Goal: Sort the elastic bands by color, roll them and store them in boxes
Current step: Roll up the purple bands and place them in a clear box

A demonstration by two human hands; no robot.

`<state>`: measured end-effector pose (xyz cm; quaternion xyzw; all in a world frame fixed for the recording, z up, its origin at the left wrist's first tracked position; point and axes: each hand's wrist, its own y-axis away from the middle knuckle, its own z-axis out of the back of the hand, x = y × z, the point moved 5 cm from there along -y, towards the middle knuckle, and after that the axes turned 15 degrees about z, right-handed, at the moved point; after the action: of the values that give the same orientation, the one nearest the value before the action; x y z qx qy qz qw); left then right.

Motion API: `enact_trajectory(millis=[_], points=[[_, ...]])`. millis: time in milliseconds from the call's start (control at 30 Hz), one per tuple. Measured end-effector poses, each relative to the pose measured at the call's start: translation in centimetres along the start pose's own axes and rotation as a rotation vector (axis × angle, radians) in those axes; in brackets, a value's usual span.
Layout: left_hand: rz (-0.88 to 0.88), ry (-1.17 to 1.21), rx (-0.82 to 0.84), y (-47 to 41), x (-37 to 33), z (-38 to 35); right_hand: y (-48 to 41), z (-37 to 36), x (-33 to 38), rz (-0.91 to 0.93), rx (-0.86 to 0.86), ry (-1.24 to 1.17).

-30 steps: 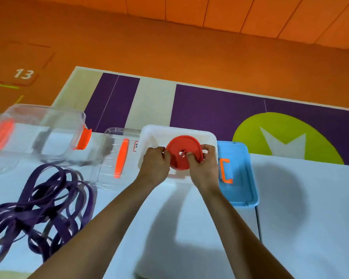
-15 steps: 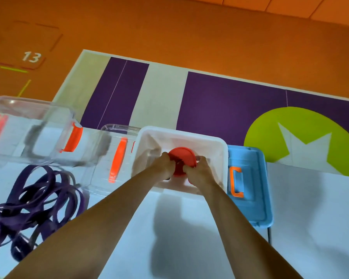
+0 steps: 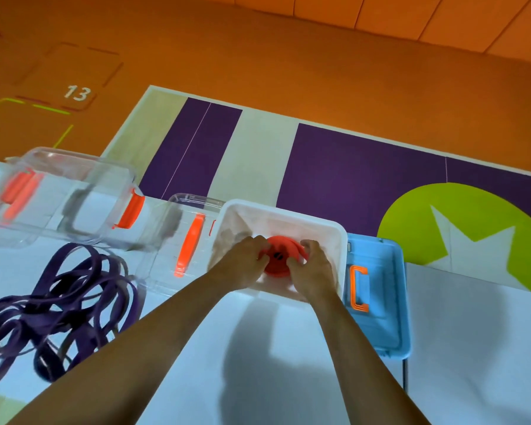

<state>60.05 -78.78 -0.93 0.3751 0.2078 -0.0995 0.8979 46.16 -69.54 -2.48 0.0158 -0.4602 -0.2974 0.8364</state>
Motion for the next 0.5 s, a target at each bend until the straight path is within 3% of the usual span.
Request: enact_trajectory(millis=[267, 400, 500], points=[[-0.246, -0.187, -0.346, 8.8, 2.8, 2.0, 5.8, -1.6, 3.5, 0.4, -0.136, 0.273], [-0.214, -0.256, -0.447, 12.3, 6.6, 1.7, 9.1, -3.8, 5.6, 0.608, -0.185, 0.269], [-0.15, -0.241, -0.461, 15.0, 10.5, 1.1, 11.4, -6.7, 6.8, 0.652, -0.064, 0.206]])
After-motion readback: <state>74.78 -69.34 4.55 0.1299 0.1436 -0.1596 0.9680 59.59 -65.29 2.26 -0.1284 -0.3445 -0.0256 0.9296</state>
